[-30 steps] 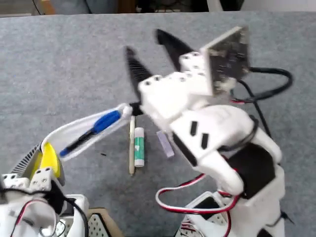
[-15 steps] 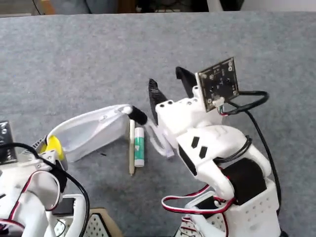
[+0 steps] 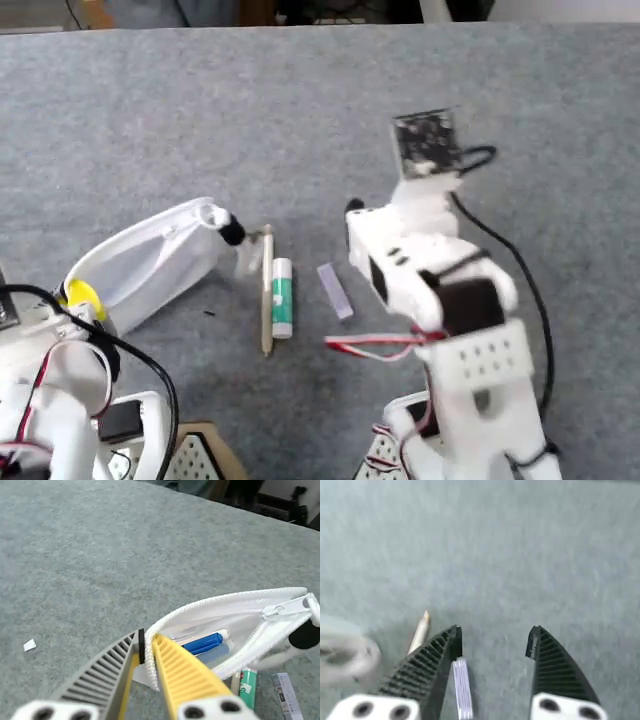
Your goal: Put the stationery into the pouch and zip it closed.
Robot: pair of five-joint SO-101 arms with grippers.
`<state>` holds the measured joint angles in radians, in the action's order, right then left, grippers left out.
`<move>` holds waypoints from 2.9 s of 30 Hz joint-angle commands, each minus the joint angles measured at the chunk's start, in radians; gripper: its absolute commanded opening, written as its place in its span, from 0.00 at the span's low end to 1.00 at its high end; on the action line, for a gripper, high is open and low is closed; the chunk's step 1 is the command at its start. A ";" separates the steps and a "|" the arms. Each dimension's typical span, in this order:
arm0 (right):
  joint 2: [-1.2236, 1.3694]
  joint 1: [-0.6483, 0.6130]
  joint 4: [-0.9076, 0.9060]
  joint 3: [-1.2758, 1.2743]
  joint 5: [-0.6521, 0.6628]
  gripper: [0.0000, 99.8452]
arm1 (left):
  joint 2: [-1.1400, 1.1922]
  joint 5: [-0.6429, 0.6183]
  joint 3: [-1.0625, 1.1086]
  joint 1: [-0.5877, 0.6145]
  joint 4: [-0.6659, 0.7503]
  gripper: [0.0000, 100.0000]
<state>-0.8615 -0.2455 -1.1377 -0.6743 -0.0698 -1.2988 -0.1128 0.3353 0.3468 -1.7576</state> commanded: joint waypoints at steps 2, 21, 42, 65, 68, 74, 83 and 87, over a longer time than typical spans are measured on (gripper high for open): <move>0.157 0.011 0.012 -0.015 -0.009 0.22 | 0.011 0.014 0.042 0.054 0.031 0.03; 0.581 -0.135 0.146 -0.091 -0.011 0.22 | 0.011 0.008 0.051 0.065 0.035 0.03; 0.984 -0.226 0.195 0.142 -0.011 0.21 | 0.011 0.009 0.051 0.065 0.035 0.03; 0.993 -0.201 0.195 0.170 -0.009 0.02 | 0.011 0.011 0.053 0.061 0.035 0.03; 0.986 -0.170 0.193 0.193 -0.009 0.01 | 0.011 0.011 0.053 0.061 0.035 0.03; 0.786 -0.163 0.193 0.232 -0.011 0.01 | 0.011 0.011 0.053 0.061 0.035 0.03; 0.148 -0.345 0.269 0.274 -0.003 0.01 | 0.011 0.014 0.068 0.059 0.037 0.03; -0.114 -0.509 0.448 0.274 -0.003 0.01 | 0.011 0.012 0.054 0.031 0.031 0.03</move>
<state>-0.7679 -0.6475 -0.8048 -0.4549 -0.0698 -1.3004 -0.1082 0.3798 0.4005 -1.7315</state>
